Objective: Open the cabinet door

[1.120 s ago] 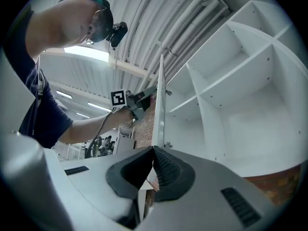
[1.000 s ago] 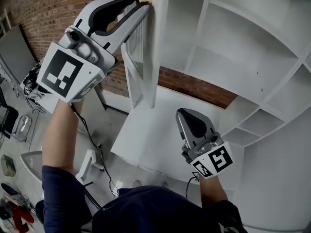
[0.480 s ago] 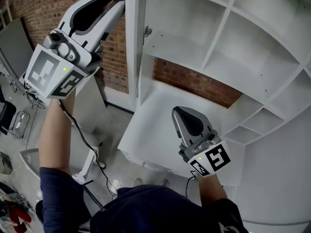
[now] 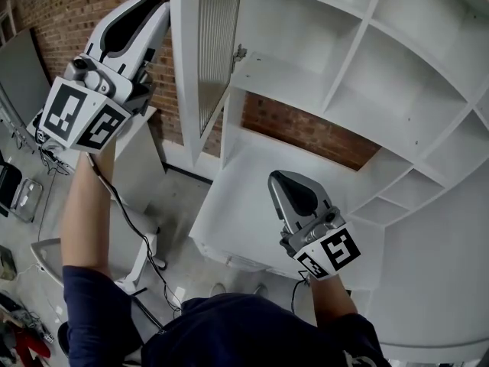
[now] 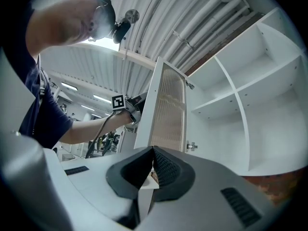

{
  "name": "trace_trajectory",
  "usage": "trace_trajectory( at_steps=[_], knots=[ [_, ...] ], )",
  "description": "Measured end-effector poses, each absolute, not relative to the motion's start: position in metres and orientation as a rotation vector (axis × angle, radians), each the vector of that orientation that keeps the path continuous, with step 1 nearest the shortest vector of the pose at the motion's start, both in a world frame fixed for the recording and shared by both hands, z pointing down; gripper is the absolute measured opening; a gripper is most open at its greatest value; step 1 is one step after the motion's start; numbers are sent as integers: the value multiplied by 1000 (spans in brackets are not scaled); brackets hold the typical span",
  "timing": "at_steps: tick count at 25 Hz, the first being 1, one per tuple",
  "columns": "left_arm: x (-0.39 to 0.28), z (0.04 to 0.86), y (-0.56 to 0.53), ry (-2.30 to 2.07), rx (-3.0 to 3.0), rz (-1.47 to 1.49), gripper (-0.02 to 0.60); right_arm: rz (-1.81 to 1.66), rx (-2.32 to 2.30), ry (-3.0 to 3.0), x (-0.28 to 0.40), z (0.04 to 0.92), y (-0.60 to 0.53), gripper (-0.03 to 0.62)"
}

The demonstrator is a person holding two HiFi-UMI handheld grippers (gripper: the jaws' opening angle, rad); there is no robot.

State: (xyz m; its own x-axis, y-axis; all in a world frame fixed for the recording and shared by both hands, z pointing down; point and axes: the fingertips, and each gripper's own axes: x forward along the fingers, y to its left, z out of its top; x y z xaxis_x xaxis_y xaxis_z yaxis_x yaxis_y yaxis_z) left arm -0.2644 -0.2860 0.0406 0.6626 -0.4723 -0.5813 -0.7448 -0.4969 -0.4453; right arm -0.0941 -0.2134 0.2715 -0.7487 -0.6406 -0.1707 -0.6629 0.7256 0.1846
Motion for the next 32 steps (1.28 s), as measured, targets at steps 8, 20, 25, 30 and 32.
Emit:
trace_trajectory(
  at_steps=[8, 20, 25, 30, 32],
  knots=[
    [-280, 52, -305, 1061, -2147, 511, 53, 344, -1058, 2831, -91, 282, -219, 23],
    [-327, 71, -283, 1258, -2061, 483, 17, 343, -1035, 2842, -98, 268, -214, 24],
    [-317, 85, -248, 1281, -2041, 485, 8, 366, -1016, 2837, -87, 259, -214, 23],
    [-279, 97, -221, 1271, -2072, 505, 7, 382, -1000, 2816, -64, 252, -216, 23],
    [-257, 101, -217, 1261, -2107, 509, 6, 387, -997, 2804, -53, 249, -216, 25]
  ],
)
